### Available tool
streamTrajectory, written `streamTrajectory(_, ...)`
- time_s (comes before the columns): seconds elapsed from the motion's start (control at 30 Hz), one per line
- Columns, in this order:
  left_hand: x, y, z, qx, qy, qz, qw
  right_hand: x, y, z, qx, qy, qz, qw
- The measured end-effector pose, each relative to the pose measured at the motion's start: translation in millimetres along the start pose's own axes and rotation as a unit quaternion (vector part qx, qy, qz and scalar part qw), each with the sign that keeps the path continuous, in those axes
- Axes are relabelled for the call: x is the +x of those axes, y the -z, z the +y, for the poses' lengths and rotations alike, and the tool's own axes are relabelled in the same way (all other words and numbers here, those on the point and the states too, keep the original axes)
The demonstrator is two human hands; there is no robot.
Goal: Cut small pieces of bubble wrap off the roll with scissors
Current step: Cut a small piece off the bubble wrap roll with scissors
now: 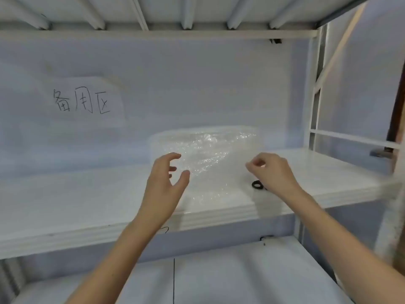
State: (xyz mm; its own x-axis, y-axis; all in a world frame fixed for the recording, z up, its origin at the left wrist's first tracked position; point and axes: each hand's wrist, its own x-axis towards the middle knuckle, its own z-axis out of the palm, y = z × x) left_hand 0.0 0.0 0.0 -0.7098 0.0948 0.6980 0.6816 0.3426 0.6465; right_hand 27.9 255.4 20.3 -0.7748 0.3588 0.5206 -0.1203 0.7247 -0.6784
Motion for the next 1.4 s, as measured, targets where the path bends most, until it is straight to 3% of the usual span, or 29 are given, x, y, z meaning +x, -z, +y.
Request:
streamTrajectory(0.1,12,-14,-15,-0.007,0.082,-0.015,0.997,11,-16,20,-0.198,-0.049,-0.009,0.979)
streamTrajectory(0.17,15,-20,-24,-0.033,0.144,-0.034,0.988,16,-23,32,-0.268,-0.082,-0.015,0.960)
streamTrajectory(0.33,20,-20,-40,-0.077,0.202,-0.072,0.974,28,-23,42,-0.315,-0.117,-0.045,0.941)
streamTrajectory(0.57,16,-15,-40,-0.052,0.167,-0.226,0.958,33,-8,31,-0.355,-0.123,-0.123,0.918)
streamTrajectory(0.77,15,-10,-40,-0.119,0.196,-0.206,0.951,37,-2,23,-0.358,-0.132,-0.199,0.903)
streamTrajectory(0.93,13,-12,-38,-0.132,0.195,-0.194,0.952,29,22,23,-0.248,-0.178,-0.232,0.923)
streamTrajectory(1.13,12,-12,-36,-0.128,0.192,-0.200,0.952,7,63,43,0.046,-0.240,-0.281,0.928)
streamTrajectory(1.27,11,-12,-36,-0.117,0.186,-0.232,0.947,-25,48,52,0.279,-0.246,-0.270,0.888)
streamTrajectory(1.4,11,-13,-35,-0.104,0.155,-0.257,0.948,-69,7,46,0.430,-0.242,-0.284,0.822)
